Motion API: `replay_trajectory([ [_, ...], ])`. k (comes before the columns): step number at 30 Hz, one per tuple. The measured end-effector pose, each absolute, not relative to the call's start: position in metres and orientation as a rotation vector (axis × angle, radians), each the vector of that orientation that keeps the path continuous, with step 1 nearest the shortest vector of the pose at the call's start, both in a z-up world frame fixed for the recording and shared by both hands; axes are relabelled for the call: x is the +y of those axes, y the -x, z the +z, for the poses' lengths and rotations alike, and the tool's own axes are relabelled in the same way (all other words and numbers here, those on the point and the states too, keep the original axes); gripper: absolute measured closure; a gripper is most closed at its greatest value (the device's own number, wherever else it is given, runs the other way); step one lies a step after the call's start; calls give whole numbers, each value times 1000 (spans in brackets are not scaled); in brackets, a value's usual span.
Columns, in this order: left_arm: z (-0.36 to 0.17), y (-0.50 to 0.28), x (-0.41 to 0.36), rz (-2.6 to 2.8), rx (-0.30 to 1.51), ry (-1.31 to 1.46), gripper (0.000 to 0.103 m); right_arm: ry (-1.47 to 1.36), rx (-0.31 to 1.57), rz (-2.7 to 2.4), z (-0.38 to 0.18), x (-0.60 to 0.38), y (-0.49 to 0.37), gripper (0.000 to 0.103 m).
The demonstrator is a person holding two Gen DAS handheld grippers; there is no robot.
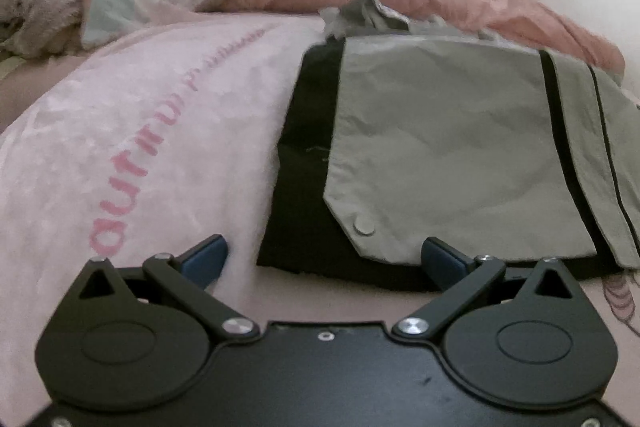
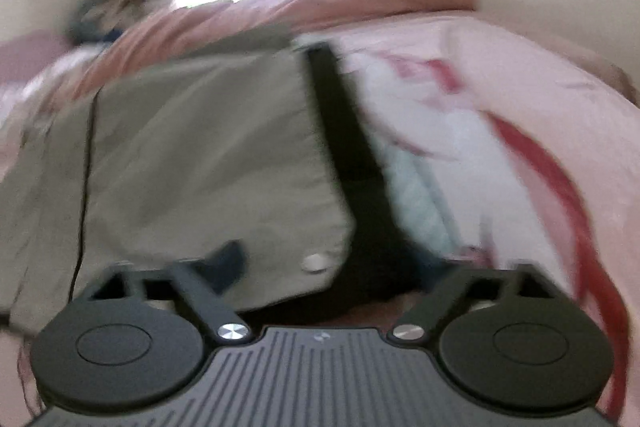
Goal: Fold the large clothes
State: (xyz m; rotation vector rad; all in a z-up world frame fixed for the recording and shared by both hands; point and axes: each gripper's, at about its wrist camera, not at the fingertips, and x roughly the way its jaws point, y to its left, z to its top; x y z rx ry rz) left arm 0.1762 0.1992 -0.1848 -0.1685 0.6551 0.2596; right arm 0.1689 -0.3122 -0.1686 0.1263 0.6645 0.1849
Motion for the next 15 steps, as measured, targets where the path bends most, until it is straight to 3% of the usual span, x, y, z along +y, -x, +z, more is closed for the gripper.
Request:
replay_trajectory([
  [4, -183, -178, 201, 284, 649, 217, 0, -80, 693, 167, -166, -306, -173, 0],
  [5, -181, -180, 201, 292, 656, 225, 0, -87, 680, 153, -165, -309, -171, 8],
  [6, -179, -183, 199, 292, 673, 216, 8, -101, 663, 130, -164, -314, -168, 20],
  [7, -177, -186, 197, 288, 683, 197, 15, -136, 649, 117, -163, -321, -165, 54],
  [8, -174, -187, 195, 282, 678, 185, 32, -195, 636, 115, -162, -331, -163, 71],
  [9, -171, -188, 194, 294, 673, 182, 52, -256, 635, 135, -162, -341, -163, 71],
  [10, -169, -189, 193, 323, 670, 174, 57, -299, 641, 155, -164, -349, -164, 72],
  [12, -165, -188, 194, 254, 651, 199, 88, -327, 641, 172, -165, -355, -167, 75],
  [13, -160, -187, 193, 241, 629, 198, 89, -317, 635, 165, -163, -354, -166, 98],
  [15, -149, -185, 191, 235, 605, 184, 90, -296, 608, 157, -156, -356, -165, 98],
])
